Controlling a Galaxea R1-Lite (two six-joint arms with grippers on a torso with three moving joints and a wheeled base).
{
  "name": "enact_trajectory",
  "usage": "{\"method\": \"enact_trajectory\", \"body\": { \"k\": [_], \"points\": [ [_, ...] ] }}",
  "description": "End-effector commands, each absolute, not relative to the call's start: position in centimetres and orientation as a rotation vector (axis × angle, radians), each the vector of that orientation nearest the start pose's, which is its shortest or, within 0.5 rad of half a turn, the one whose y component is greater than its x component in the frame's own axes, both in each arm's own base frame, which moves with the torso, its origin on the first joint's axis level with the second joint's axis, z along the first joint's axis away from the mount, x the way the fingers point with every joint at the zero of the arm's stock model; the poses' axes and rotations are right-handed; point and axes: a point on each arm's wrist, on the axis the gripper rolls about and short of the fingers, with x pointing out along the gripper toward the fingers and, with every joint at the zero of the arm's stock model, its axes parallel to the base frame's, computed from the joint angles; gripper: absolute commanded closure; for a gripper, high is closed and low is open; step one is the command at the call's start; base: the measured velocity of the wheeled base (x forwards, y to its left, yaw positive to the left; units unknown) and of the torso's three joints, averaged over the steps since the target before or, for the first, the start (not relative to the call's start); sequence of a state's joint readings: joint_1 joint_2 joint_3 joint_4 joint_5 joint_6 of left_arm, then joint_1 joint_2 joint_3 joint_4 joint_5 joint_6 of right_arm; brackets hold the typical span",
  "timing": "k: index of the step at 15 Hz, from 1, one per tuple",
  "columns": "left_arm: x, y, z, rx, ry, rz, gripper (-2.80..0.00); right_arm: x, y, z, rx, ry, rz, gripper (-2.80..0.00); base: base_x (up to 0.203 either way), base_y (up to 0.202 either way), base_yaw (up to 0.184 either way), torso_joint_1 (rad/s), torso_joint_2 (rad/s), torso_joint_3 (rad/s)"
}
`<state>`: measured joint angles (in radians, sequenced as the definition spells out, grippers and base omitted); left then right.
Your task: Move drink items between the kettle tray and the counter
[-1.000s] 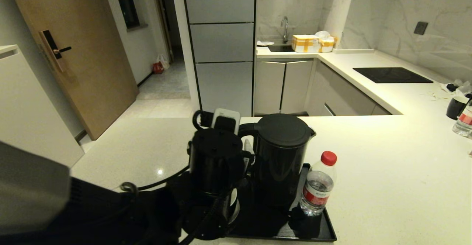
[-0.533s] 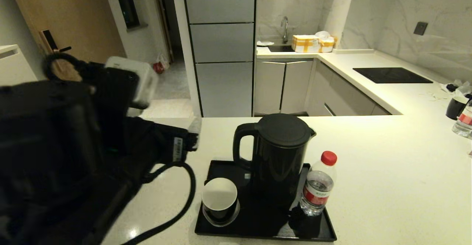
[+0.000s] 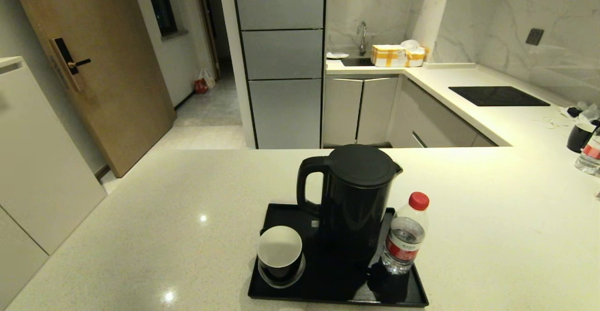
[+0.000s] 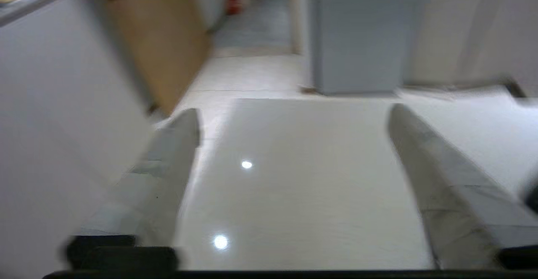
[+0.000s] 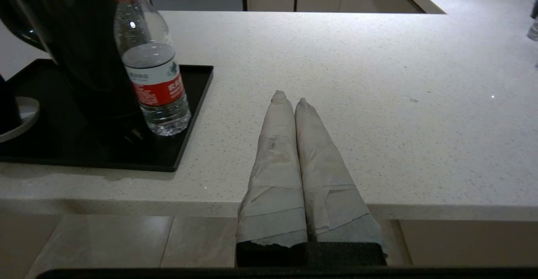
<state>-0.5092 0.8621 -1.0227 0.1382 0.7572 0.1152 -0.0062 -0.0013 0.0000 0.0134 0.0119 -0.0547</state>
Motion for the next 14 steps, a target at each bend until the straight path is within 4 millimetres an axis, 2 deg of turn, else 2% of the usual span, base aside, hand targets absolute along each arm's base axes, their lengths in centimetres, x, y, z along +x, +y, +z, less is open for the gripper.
{"method": "enact_trajectory", "body": {
  "k": [1,3,5,8,10,12,14],
  "points": [
    [-3.7,2.8,34.4,0.058,0.006,0.437,0.00,-2.3,0.0,7.4,-0.055,0.015,0.008,0.00,0.000,0.000,0.000,0.000,0.00,0.000],
    [-8.9,3.4,33.2,0.004,0.099,0.523,0.00,-2.3,0.0,7.4,-0.055,0.015,0.008,0.00,0.000,0.000,0.000,0.000,0.00,0.000],
    [-11.8,3.1,31.9,-0.080,0.117,0.556,0.00,-2.3,0.0,7.4,-0.055,0.015,0.008,0.00,0.000,0.000,0.000,0.000,0.00,0.000],
    [-17.9,0.8,26.1,-0.174,0.274,0.414,0.00,-2.3,0.0,7.4,-0.055,0.015,0.007,0.00,0.000,0.000,0.000,0.000,0.00,0.000],
    [-19.3,0.3,24.4,-0.221,0.306,0.356,0.00,-2.3,0.0,7.4,-0.055,0.015,0.007,0.00,0.000,0.000,0.000,0.000,0.00,0.000],
    [-21.1,0.4,21.5,-0.260,0.264,0.222,0.00,-2.3,0.0,7.4,-0.055,0.015,0.008,0.00,0.000,0.000,0.000,0.000,0.00,0.000],
    [-21.3,0.3,18.3,-0.262,0.266,0.111,0.00,-2.3,0.0,7.4,-0.055,0.015,0.008,0.00,0.000,0.000,0.000,0.000,0.00,0.000]
  ]
}}
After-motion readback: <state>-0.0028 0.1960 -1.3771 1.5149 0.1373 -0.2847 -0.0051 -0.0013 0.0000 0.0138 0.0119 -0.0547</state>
